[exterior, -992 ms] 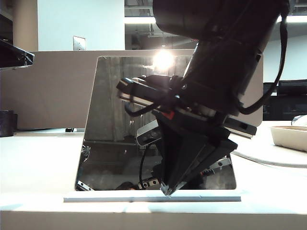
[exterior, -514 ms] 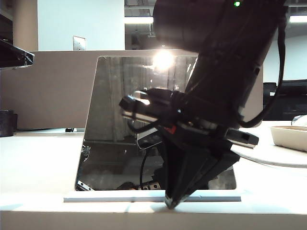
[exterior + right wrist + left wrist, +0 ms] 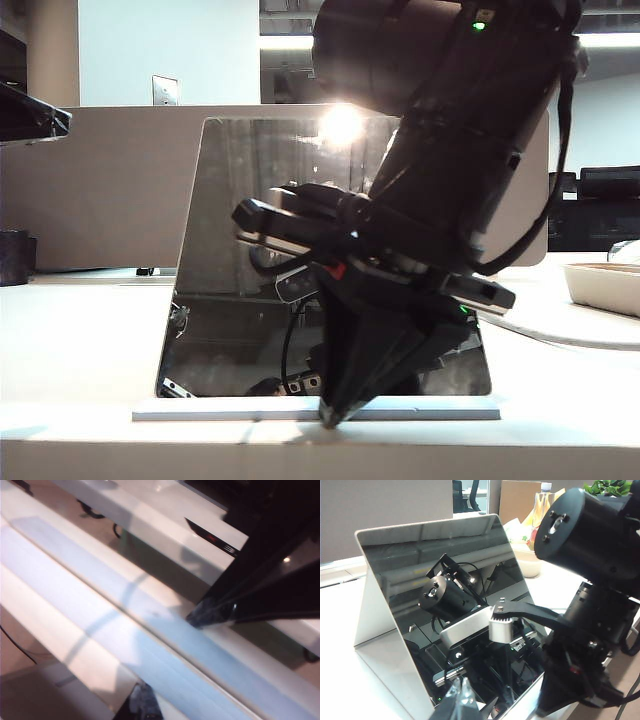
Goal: Push the base of the mirror on the table to move it forward for a short distance.
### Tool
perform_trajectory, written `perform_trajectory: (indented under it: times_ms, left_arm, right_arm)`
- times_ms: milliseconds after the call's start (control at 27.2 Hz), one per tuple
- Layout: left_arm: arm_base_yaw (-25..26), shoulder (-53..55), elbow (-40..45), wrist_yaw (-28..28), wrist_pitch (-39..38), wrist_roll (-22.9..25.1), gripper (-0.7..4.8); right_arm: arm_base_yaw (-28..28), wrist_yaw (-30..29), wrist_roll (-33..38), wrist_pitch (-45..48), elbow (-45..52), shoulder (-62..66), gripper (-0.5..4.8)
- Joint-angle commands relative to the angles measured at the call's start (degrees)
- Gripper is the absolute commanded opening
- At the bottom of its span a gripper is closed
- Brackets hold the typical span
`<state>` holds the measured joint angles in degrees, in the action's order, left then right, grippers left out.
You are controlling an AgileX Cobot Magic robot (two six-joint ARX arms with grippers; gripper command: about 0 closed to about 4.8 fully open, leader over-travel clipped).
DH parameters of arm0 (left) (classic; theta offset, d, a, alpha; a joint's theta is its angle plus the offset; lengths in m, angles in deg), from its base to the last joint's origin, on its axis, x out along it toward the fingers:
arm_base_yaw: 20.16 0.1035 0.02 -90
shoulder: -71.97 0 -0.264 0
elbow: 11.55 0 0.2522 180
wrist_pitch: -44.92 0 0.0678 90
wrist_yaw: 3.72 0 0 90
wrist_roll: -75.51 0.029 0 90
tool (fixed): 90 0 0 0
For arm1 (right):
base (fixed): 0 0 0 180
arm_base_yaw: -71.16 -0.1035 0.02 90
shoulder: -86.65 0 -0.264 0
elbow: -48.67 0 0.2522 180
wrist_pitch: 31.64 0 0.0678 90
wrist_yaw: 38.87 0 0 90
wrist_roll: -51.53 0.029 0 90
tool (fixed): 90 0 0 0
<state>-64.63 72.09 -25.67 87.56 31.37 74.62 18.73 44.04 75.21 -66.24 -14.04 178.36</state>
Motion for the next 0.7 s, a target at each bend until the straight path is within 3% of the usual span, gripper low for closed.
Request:
perform_trajectory:
  times_ms: [37,294,698]
  left_arm:
    - [0.0,0.0,0.0,0.0,0.6,0.2,-0.01]
    - [0.0,0.0,0.0,0.0,0.6,0.2,-0.01]
    - [0.0,0.0,0.0,0.0,0.6,0.2,-0.01]
  right_arm:
    - [0.6,0.3,-0.1,0.6,0.2,1.9,-0.06]
    - [1.6,0.3,-0.1,2.5,0.1,2.8,-0.06]
    - [7.9,0.3,-0.2,1.4,0.1,2.8,-0.06]
